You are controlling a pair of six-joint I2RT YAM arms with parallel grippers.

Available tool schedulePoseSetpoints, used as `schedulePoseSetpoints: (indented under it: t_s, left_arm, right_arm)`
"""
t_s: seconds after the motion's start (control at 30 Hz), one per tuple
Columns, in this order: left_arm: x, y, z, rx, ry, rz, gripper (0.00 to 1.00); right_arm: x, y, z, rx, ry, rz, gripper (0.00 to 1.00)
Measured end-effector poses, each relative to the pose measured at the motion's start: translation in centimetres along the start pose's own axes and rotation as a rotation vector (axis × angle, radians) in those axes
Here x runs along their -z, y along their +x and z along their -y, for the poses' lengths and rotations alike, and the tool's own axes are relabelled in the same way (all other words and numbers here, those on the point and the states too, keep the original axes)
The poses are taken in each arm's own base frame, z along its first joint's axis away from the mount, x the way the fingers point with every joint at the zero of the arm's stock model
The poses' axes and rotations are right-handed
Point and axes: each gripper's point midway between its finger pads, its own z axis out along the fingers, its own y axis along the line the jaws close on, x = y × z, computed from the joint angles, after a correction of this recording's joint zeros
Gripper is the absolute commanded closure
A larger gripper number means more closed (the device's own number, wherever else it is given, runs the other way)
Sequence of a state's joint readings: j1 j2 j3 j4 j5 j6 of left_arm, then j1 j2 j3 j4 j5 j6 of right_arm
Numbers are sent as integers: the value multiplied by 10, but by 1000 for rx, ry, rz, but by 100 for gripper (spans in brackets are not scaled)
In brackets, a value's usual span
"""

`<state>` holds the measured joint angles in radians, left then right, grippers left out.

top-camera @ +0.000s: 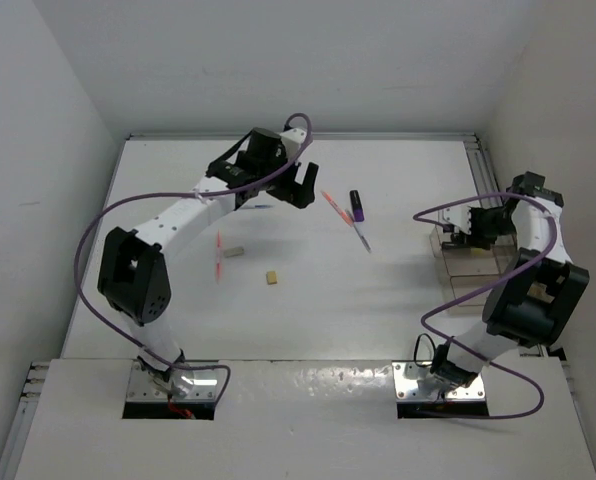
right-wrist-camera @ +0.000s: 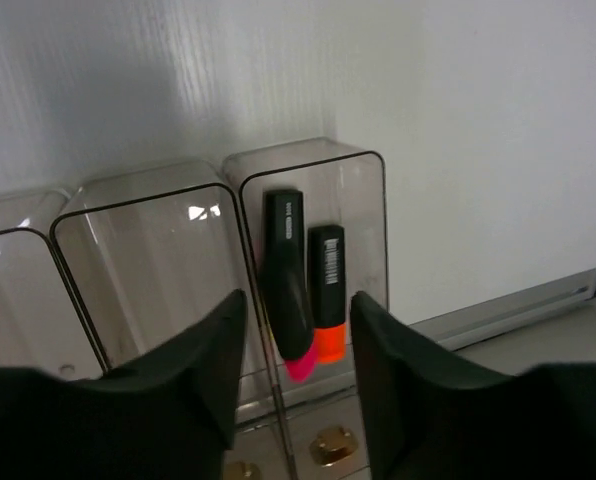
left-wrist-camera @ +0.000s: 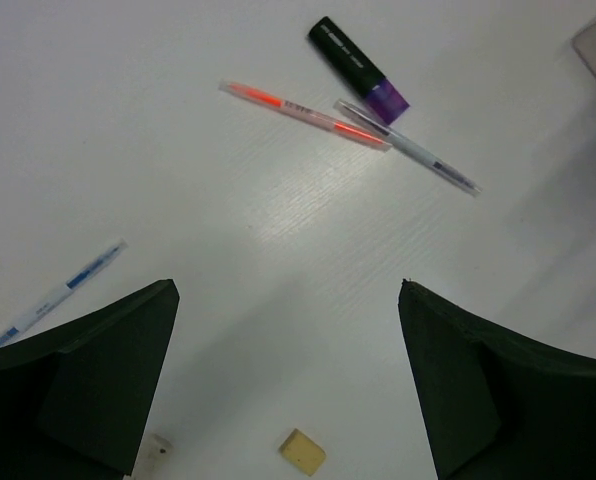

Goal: Sort the stationery into containers
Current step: Place the pen in the storage box, then pick up the pen from the center of the board.

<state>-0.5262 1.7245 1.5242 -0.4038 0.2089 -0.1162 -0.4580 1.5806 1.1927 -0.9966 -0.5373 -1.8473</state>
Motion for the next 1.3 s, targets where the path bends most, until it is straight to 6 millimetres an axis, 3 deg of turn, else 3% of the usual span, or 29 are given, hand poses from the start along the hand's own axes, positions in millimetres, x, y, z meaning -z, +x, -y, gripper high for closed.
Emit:
schedulePoseSetpoints:
  t_s: [0.17, 0.37, 0.5, 0.6, 0.73, 0.87, 1.13, 1.3]
  left_arm:
    - [-36, 2, -3, 42, -96, -40, 5]
    - [-90, -28, 22, 51, -143, 11, 10]
    - [-135, -40, 33, 85, -180, 54, 15]
    - [-165, -23, 37, 115, -220, 42, 18]
    - [-197, 11, 44, 138, -259, -6, 18]
    - [-212, 33, 48, 152, -279, -32, 20]
    - [-225, 17, 50, 171, -293, 56, 24]
    - [-238, 30, 48, 167, -303, 50, 25]
  right_arm:
    - [-4, 8, 0, -28, 12, -17, 43]
    - [4, -2, 28, -312, 179, 50, 43]
    - [43, -22, 62, -575, 404, 141, 41]
    - [81, -43, 75, -731, 549, 244, 40]
    - [107, -66, 66, -892, 624, 370, 40]
    - [102, -73, 48, -1020, 593, 431, 39]
    - [95, -75, 30, -1184, 528, 488, 39]
    - [98, -74, 26, -1240, 518, 508, 39]
